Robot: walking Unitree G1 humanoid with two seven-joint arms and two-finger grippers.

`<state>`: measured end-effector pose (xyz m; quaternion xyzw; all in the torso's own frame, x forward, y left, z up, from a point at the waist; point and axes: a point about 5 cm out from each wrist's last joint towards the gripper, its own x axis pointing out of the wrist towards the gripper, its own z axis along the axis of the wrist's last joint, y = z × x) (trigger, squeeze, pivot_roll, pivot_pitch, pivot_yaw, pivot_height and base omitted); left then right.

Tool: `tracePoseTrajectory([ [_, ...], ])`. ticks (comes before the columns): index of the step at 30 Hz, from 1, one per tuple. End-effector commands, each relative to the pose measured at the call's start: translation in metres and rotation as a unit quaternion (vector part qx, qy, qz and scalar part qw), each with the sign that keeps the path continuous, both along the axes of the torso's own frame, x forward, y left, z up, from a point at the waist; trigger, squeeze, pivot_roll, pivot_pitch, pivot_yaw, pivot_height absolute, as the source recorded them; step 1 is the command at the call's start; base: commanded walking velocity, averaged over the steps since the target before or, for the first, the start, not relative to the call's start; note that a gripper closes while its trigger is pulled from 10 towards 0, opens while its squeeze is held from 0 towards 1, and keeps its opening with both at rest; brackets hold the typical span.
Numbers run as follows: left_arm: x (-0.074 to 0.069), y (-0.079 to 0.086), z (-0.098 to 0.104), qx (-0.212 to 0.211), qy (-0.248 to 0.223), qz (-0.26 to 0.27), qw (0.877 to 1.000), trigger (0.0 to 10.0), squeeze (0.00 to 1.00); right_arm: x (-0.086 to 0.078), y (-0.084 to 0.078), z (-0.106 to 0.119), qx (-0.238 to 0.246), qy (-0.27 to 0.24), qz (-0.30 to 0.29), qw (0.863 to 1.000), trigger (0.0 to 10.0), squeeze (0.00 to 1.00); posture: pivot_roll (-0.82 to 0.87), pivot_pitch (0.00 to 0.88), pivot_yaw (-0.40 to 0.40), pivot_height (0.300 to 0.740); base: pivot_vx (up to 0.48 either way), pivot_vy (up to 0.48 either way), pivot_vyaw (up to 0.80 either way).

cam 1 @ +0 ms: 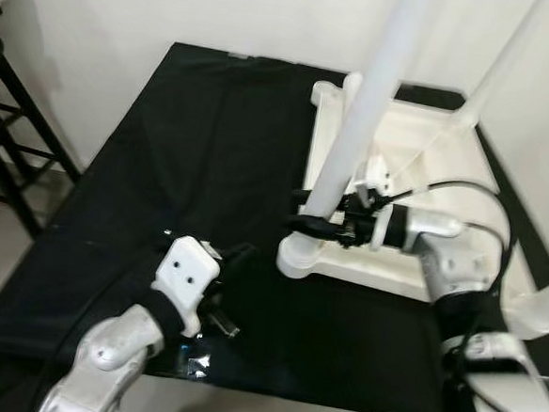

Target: Building children table

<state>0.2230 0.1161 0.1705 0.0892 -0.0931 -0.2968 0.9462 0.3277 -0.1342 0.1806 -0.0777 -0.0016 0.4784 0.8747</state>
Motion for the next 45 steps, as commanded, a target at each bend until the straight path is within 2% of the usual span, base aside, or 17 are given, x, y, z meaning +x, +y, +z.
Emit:
tracePoseTrajectory([
  [1,-0.001,0.001,0.000,-0.004,0.001,-0.006,1.000,10.0,0.00,-0.031,0.011,-0.037,-0.050,0.051,-0.221,0.973,0.0,0.00,0.03,0.129,-0.102,0.740,0.000,0.000,0.00],
  [2,-0.001,0.001,0.000,-0.004,0.001,-0.006,1.000,10.0,0.00,-0.031,0.011,-0.037,-0.050,0.051,-0.221,0.973,0.0,0.00,0.03,0.129,-0.102,0.740,0.000,0.000,0.00],
  [3,-0.001,0.002,0.000,-0.004,0.001,-0.005,1.000,10.0,0.00,-0.047,0.012,-0.040,-0.043,0.063,-0.281,0.957,0.0,0.00,0.03,0.129,-0.102,0.740,0.000,0.000,0.00],
  [11,0.001,0.001,0.000,-0.002,0.005,-0.021,1.000,10.0,0.00,-0.037,0.004,-0.037,-0.075,0.032,-0.257,0.963,0.5,0.00,0.03,0.111,-0.105,0.740,0.000,0.000,0.00],
  [13,0.001,0.001,0.000,-0.001,0.002,-0.016,1.000,10.0,0.00,-0.033,0.004,-0.037,-0.068,0.047,-0.252,0.964,10.0,0.00,0.02,0.114,-0.101,0.740,0.000,0.000,0.00],
  [14,0.002,0.002,0.000,-0.001,0.000,-0.012,1.000,10.0,0.00,-0.029,0.004,-0.033,-0.049,0.055,-0.232,0.970,10.0,1.00,0.02,0.114,-0.101,0.740,0.000,0.000,0.00],
  [15,0.002,0.002,0.000,-0.001,0.000,-0.012,1.000,10.0,0.00,-0.029,0.004,-0.033,-0.049,0.055,-0.232,0.970,10.0,1.00,0.02,0.114,-0.101,0.740,0.000,0.000,0.00],
  [16,0.003,0.002,0.001,-0.002,-0.001,-0.010,1.000,10.0,0.00,-0.023,0.007,-0.020,-0.011,0.064,-0.157,0.985,10.0,1.00,0.03,0.113,-0.096,0.740,0.000,0.000,0.00],
  [18,0.003,0.002,0.001,-0.003,-0.001,-0.011,1.000,10.0,0.00,-0.021,0.009,-0.008,0.005,0.045,-0.101,0.994,10.0,1.00,0.03,0.112,-0.094,0.740,0.000,0.000,0.00],
  [21,0.003,0.001,0.001,-0.003,0.000,-0.013,1.000,10.0,0.00,-0.023,0.010,0.009,0.011,0.013,-0.029,0.999,10.0,1.00,0.03,0.112,-0.092,0.740,0.000,0.000,0.00],
  [23,0.003,0.001,0.001,-0.003,0.000,-0.013,1.000,10.0,0.00,-0.023,0.010,0.009,0.011,0.013,-0.029,0.999,10.0,1.00,0.03,0.112,-0.092,0.740,0.000,0.000,0.00],
  [24,0.003,0.001,0.001,-0.003,0.000,-0.014,1.000,10.0,0.00,-0.022,0.008,0.016,0.004,0.002,0.021,1.000,10.0,0.00,0.04,0.111,-0.092,0.740,0.000,0.000,0.00],
  [31,0.002,-0.001,0.002,-0.005,-0.003,-0.014,1.000,10.0,0.00,0.004,-0.002,0.028,-0.031,0.016,0.150,0.988,10.0,0.00,0.06,0.114,-0.105,0.740,0.000,0.000,0.00],
  [33,0.002,-0.001,0.002,-0.005,-0.003,-0.014,1.000,10.0,0.00,0.004,-0.002,0.028,-0.031,0.016,0.150,0.988,10.0,0.00,0.06,0.114,-0.105,0.740,0.000,0.000,0.00],
  [34,0.002,-0.002,0.002,-0.005,-0.003,-0.014,1.000,10.0,0.00,0.011,-0.002,0.031,-0.033,0.022,0.159,0.987,8.0,0.00,0.06,0.115,-0.106,0.740,0.000,0.000,0.00],
  [36,0.001,-0.003,0.002,-0.006,-0.003,-0.014,1.000,10.0,0.00,0.023,-0.005,0.037,-0.032,0.030,0.165,0.985,0.0,0.00,0.07,0.116,-0.108,0.740,0.000,0.000,0.00],
  [45,0.001,-0.004,0.003,-0.009,-0.004,-0.016,1.000,10.0,0.00,0.025,-0.019,0.038,-0.007,0.045,0.179,0.983,0.0,0.00,0.06,0.121,-0.110,0.740,0.000,0.000,0.00],
])
